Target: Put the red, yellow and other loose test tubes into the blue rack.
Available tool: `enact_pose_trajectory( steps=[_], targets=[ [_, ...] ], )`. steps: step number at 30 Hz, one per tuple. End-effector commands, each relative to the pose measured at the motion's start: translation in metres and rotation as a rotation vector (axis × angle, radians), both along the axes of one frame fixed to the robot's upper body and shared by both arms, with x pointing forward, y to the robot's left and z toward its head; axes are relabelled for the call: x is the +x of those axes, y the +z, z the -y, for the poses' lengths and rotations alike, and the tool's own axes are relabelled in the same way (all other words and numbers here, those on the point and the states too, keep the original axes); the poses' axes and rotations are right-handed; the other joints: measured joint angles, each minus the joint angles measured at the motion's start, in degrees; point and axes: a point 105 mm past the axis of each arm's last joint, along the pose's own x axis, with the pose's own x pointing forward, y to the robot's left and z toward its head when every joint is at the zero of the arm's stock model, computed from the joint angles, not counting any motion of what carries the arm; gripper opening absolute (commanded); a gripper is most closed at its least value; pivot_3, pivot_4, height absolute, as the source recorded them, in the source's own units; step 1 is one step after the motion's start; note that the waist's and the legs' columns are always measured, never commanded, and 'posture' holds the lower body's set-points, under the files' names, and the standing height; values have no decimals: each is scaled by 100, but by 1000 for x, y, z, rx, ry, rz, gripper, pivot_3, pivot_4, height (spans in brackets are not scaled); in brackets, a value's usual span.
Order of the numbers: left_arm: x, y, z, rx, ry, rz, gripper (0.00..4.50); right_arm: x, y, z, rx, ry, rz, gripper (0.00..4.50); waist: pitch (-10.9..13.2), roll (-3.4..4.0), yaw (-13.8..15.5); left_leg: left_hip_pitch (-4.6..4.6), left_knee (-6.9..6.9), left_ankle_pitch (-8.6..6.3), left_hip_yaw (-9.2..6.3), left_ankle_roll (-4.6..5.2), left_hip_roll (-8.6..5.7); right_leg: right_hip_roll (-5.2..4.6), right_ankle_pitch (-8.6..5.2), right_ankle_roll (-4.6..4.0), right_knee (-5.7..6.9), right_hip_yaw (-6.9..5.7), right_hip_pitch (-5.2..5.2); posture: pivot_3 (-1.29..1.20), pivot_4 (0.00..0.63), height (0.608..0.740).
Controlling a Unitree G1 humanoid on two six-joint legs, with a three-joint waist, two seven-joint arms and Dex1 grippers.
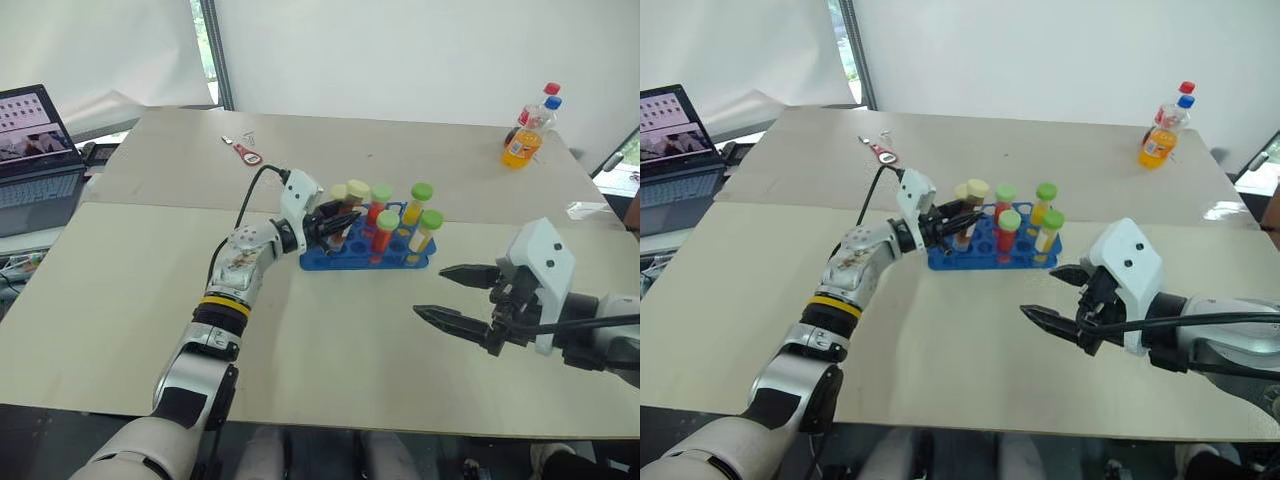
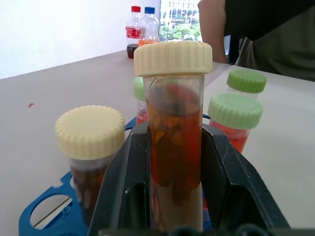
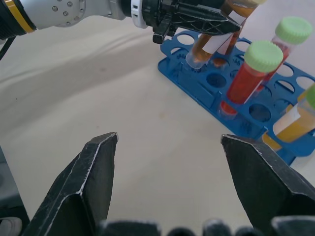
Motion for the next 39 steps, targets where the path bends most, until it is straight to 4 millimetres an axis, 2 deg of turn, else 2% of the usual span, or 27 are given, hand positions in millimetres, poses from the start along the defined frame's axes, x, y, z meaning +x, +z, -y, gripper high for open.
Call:
enact_pose_trajectory(
  steps=[1, 8, 12, 19, 20, 22, 25, 27, 29, 32, 39],
  targets=[
    [0, 1, 6, 8, -4, 43, 891, -4, 9, 0, -6, -6, 43, 3738, 0, 0, -2, -1, 0, 0, -1, 0, 0, 0, 0, 0, -1, 0, 0, 0, 150, 740],
    [0, -10, 8, -6, 18, 47, 891, -4, 9, 4, -6, -39, 47, 3738, -1, -1, 17, 1, 2, 0, -7, 0, -3, -1, 0, 2, -2, 0, 9, 0, 150, 740],
    [-4, -17, 2, -28, 49, 75, 891, -2, 9, 4, 9, -63, 63, 3738, -3, 0, 14, 2, 3, 1, -9, 1, -3, 0, 1, 3, -1, 0, 10, 0, 150, 740],
    [-9, -25, -7, -71, 92, 103, 4269, 3, 11, 4, 41, -101, 99, 3738, -3, 0, 12, -1, 3, 1, -11, 1, -2, 0, 1, 3, -1, 0, 7, 0, 150, 740],
    [-11, -27, -7, -71, 88, 101, 4484, 5, 12, 4, 45, -111, 113, 3738, -3, 0, 12, -2, 3, 1, -12, 1, -3, 0, 1, 3, -2, 0, 7, 0, 150, 740],
    [-16, -30, -11, -52, 64, 102, 4484, 11, 17, 7, 50, -141, 162, 3738, -4, 0, -4, 0, 3, 1, -11, 1, -3, 0, 1, 3, -3, 1, 9, 0, 150, 740],
    [-26, -32, -28, 23, 34, 124, 4484, 17, 19, 12, 24, -161, 234, 3738, -5, 2, -49, 0, 1, 1, -10, 1, 2, 4, 1, 3, -2, 3, 4, 0, 150, 740],
    [-28, -31, -48, 94, 47, 130, 4484, 19, 22, 15, 32, -131, 287, 3738, -5, 2, -64, 1, -3, 1, -10, 1, 6, 9, 0, 2, 0, 3, 0, 0, 150, 740],
    [-33, -28, -68, 171, 58, 139, 4484, 25, 20, 29, 50, -146, 282, 3738, -5, 3, -69, 1, -2, 1, -13, 1, 9, 14, 0, 1, 0, 3, 1, 0, 150, 740],
    [-41, -17, -100, 267, 77, 117, 4500, 34, 17, 50, 8, -139, 279, 4465, -5, 4, -78, 5, 0, 1, -8, 1, 8, 8, 1, 2, 0, 4, 6, 0, 150, 740],
    [-62, -10, -158, 518, 190, 55, 4500, 47, 14, 85, -114, -71, 278, 4465, -5, 7, -67, 12, -3, 0, -4, 1, 11, 7, 0, 2, -2, 3, 7, 0, 150, 740]
  ],
)
